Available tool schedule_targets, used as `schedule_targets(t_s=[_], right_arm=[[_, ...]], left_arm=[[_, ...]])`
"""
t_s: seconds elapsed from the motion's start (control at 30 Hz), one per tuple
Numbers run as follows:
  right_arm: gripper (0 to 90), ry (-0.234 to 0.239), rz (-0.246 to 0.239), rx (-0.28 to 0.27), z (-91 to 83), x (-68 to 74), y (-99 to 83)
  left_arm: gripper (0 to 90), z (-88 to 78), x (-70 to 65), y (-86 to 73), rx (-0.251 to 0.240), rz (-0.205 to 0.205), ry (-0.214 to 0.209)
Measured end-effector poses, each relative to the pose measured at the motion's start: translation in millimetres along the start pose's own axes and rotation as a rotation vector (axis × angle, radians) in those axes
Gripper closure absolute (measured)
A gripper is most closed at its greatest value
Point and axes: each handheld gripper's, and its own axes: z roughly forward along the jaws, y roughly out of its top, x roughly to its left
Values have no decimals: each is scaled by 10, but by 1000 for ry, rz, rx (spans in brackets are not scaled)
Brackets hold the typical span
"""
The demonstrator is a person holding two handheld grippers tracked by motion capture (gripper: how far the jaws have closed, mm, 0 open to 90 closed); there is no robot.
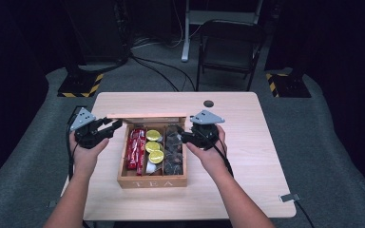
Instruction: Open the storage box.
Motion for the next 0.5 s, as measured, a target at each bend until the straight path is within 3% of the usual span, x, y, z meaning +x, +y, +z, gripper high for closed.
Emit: schedule_targets(t_s=[0.17,0.33,0.5], right_arm=[[403,9,20,-20,98,-18,116],[473,7,-7,-54,122,-2,227],[478,5,-21,-44,138,-15,282]], left_arm=[[583,21,35,2,-13,-5,-12],[578,38,59,4,-21,-12,-19],[577,86,86,-11,-27,-29,-13]])
